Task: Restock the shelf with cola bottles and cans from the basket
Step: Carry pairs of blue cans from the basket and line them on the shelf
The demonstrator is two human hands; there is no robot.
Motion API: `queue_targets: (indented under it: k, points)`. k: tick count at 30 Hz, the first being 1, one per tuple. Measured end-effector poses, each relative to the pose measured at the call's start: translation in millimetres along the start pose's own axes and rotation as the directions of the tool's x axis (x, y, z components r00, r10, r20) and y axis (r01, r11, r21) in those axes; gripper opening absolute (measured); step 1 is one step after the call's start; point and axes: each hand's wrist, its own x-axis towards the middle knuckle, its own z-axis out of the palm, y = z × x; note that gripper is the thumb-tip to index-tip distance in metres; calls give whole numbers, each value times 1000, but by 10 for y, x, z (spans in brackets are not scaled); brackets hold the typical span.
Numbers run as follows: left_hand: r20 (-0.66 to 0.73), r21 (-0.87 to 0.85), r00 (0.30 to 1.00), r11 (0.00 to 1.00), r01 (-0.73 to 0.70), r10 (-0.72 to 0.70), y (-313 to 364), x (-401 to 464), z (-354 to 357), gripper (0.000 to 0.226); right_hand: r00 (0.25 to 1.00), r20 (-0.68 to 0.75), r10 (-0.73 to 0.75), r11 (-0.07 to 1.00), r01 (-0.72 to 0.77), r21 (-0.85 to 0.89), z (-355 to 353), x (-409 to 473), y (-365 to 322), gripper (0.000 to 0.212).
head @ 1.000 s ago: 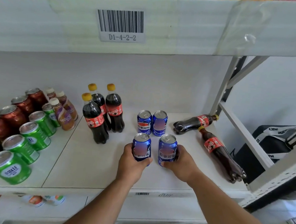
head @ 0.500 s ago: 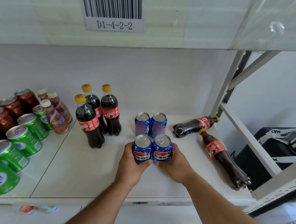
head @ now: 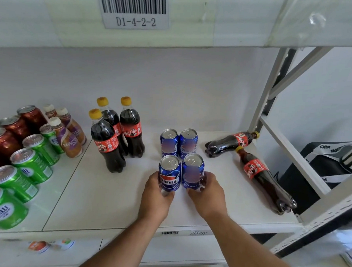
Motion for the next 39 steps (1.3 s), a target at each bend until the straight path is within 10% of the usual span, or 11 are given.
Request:
queue_targets:
  k: [39]
  points:
    - [-21, 106, 994, 988, 109, -108, 231, 487, 64, 59, 999, -9, 46, 997, -46, -67, 99, 481, -203, 40]
